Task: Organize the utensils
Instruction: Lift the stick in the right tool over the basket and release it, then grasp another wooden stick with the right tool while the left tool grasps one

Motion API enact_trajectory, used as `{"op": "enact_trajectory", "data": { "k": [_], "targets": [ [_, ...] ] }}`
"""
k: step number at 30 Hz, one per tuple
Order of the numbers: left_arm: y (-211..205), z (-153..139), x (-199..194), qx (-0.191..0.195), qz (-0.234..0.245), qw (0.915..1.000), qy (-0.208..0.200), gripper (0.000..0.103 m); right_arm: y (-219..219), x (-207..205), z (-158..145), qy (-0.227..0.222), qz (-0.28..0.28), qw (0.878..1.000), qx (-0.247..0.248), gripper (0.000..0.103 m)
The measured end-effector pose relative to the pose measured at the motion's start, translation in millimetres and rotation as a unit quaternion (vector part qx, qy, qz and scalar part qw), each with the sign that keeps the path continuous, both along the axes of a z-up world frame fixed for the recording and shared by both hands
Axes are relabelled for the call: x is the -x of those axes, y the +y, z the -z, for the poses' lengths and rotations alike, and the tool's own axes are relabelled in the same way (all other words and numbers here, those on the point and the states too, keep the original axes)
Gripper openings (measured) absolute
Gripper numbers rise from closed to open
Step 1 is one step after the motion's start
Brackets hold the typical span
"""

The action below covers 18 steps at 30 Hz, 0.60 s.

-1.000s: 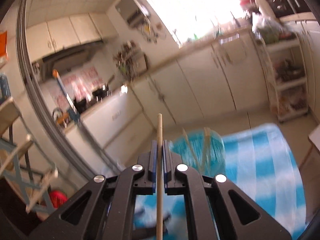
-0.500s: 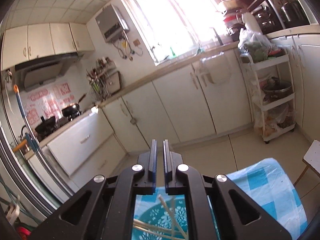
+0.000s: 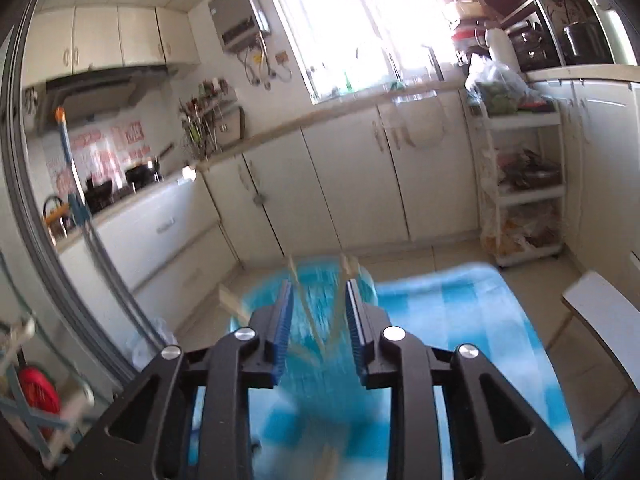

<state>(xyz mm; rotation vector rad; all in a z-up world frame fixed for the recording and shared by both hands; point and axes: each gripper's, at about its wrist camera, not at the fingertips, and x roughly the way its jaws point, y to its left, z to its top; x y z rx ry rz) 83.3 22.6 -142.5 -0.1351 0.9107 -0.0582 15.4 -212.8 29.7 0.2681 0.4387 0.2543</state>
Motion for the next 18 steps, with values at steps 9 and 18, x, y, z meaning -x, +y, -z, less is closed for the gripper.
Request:
{"op": "enact_trajectory", "data": {
  "k": [9, 18],
  "targets": [
    [-1.0, 0.0, 0.0, 0.001, 0.000, 1.0000, 0.000, 0.096, 32.3, 7.5, 118.1, 0.200, -0.036, 0.978, 0.051, 0.024],
    [0.9, -0.1, 0.0, 0.005, -0.001, 1.0000, -0.002, 0.096, 60.7, -2.5, 134.3, 0.223, -0.040, 0.967, 0.118, 0.018]
  ]
}}
